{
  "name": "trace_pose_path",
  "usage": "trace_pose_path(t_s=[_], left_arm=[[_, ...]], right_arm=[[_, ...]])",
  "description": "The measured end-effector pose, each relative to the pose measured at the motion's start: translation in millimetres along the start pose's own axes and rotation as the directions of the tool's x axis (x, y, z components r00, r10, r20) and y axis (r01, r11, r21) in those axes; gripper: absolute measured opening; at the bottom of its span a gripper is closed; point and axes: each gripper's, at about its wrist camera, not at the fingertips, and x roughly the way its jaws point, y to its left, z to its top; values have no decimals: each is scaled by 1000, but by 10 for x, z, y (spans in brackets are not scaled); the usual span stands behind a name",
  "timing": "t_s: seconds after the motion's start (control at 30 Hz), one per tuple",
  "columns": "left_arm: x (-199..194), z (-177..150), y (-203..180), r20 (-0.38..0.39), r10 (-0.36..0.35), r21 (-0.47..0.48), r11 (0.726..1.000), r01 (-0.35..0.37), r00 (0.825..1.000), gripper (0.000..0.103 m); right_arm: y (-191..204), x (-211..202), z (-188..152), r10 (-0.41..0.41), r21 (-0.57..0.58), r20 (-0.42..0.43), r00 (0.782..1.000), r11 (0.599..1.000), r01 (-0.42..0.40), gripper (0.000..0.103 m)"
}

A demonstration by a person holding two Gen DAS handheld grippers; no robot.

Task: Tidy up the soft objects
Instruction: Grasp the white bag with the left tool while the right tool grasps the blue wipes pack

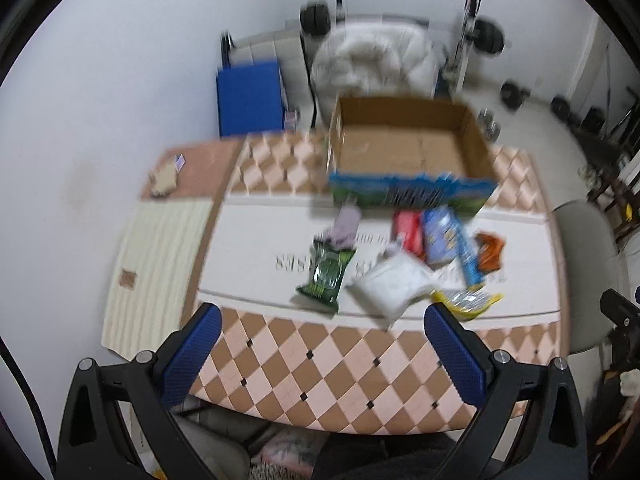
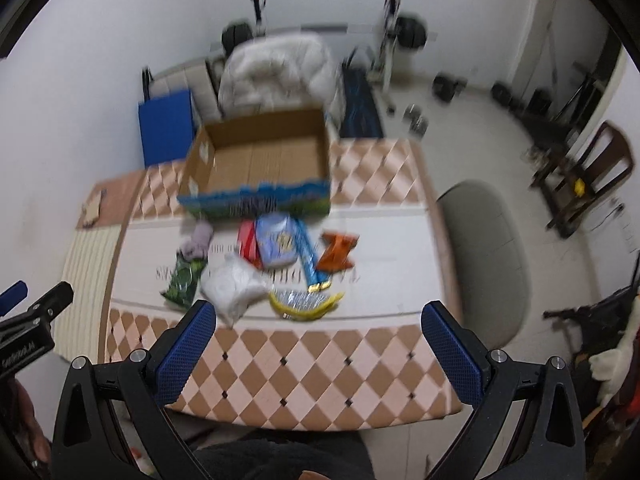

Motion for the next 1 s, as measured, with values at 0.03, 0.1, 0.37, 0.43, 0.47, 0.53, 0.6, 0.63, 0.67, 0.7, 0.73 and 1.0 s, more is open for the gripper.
trace_pose_path(t_s=[0.03, 0.1, 0.37, 0.43, 0.47, 0.53, 0.6, 0.63, 0.67, 0.7, 0.73, 1.0], left_arm=[[180, 12, -1, -39, -19, -11, 1000, 19, 999, 103], [572, 55, 5, -121, -69, -55, 997, 63, 990, 103], [1705, 154, -797, -218, -105, 310, 935, 171, 970, 103], [2022, 139, -1036, -258, -83, 411, 892, 187, 963, 103], [2136, 142, -1124, -267, -70, 446, 875, 188, 961, 103], [2396, 121, -1297, -310, -65, 497, 840, 220, 948, 103], [2664, 103, -1440, -376, -73, 510, 816, 272, 924, 103], [2796, 84, -1495, -414, -76, 507, 808, 299, 907, 103], [2886, 69, -1523, -437, -72, 504, 806, 310, 897, 103], [2960, 43, -1542, -443, -61, 505, 808, 305, 895, 103], [2985, 19, -1539, -425, -49, 511, 811, 284, 904, 103], [3123, -16, -803, -464, -106, 129, 974, 185, 879, 79]], right_arm=[[9, 207, 73, 2, -4, -36, 999, 1000, -3, 103], [26, 655, 133, 10, -14, -81, 997, 1000, -11, 103], [191, 2383, 115, 23, -120, -284, 959, 991, -59, 103], [164, 2657, 39, 5, -133, -331, 944, 990, -52, 103], [122, 2721, 9, 8, -127, -346, 938, 990, -55, 103], [65, 2915, 23, 16, -114, -365, 931, 992, -62, 103], [22, 3085, 85, 53, -87, -372, 927, 992, -91, 103], [5, 3132, 112, 73, -66, -375, 924, 992, -106, 103], [9, 3128, 126, 90, -50, -379, 921, 992, -118, 103], [-7, 3162, 175, 114, -28, -383, 917, 991, -135, 103], [-14, 3239, 232, 144, -4, -382, 913, 987, -158, 103], [288, 3705, 521, 268, 41, -418, 868, 960, -277, 101]])
